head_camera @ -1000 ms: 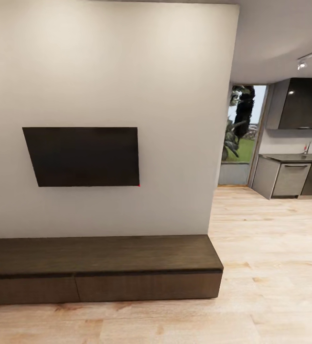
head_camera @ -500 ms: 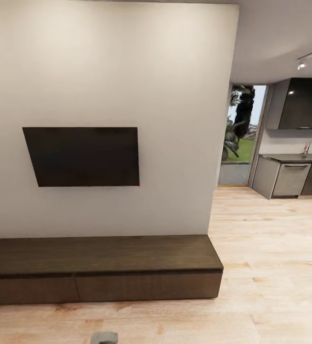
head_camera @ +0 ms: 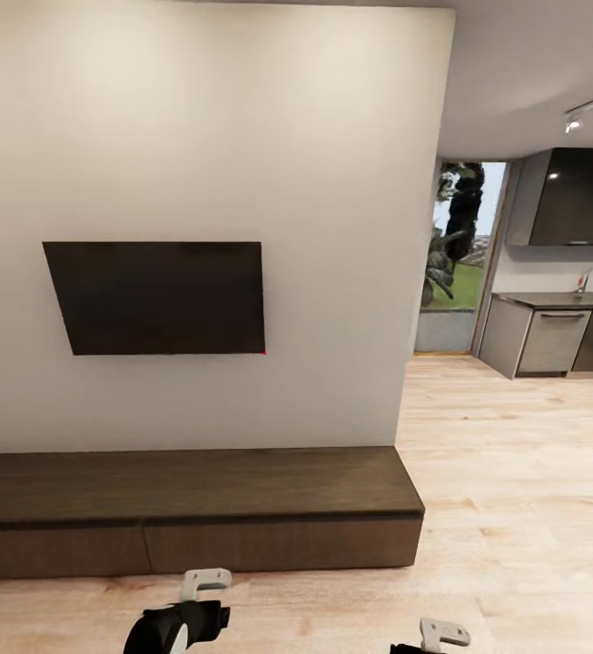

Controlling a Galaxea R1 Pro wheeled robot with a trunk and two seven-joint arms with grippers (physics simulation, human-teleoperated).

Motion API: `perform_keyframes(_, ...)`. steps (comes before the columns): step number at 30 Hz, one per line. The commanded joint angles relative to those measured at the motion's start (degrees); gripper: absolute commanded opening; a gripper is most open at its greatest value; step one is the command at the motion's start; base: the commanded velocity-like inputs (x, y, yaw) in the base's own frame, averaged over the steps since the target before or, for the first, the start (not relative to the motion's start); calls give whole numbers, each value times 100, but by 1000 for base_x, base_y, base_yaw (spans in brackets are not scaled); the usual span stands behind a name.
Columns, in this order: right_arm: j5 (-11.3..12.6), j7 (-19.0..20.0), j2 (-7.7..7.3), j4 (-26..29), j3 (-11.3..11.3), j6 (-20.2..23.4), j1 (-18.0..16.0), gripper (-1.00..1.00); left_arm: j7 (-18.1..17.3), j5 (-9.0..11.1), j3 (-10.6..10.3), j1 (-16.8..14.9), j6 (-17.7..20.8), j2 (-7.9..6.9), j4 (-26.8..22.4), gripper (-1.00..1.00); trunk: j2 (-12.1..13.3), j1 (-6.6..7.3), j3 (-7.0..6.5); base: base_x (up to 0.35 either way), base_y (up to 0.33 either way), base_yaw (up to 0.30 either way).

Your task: Place each of the two pumpkins and all three candles from the living room inside a cabinet in the living room (use any cabinet), then make sure every cabinet is closed, and position the cauldron so it is next to a table in the living room.

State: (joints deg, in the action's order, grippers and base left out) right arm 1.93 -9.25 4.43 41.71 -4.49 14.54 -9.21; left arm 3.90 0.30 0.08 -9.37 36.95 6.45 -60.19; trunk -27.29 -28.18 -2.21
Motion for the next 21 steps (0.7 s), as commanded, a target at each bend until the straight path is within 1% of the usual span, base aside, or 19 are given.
perform_keyframes(1, 19, -15, 4, -24, -9, 5, -1, 100, 21, 5, 1, -2, 25, 3, -4, 100, -4, -2, 2, 0, 0, 0)
perform_keyframes(5, 9, -16, 17, -219, -6, -1, -2, 100, 5, 5, 1, -4, 15, 5, -2, 100, -4, -2, 2, 0, 0, 0)
perform_keyframes(8, 25, -46, 98, -236, -16, 15, -2, 100, -21, 5, -2, -4, 19, 4, -3, 100, -4, -2, 2, 0, 0, 0)
perform_keyframes(10, 37, -92, 138, -243, -30, 120, -7, 100, -29, 5, -8, -4, 21, 5, -8, 100, -4, -2, 2, 0, 0, 0)
perform_keyframes(13, 38, -101, 144, -254, -40, 350, -7, 100, -34, 5, -32, -4, 22, 8, -19, 100, -4, -2, 2, 0, 0, 0)
perform_keyframes(16, 42, -104, 146, -275, -50, 483, -7, 100, -38, 5, -46, -4, 39, 11, -82, 100, -4, -2, 10, 0, 0, -17)
perform_keyframes(21, 37, -104, 139, -285, -52, 489, -8, 100, -47, 5, -52, -4, 69, 14, -157, 100, -4, -2, 50, 0, 0, -62)
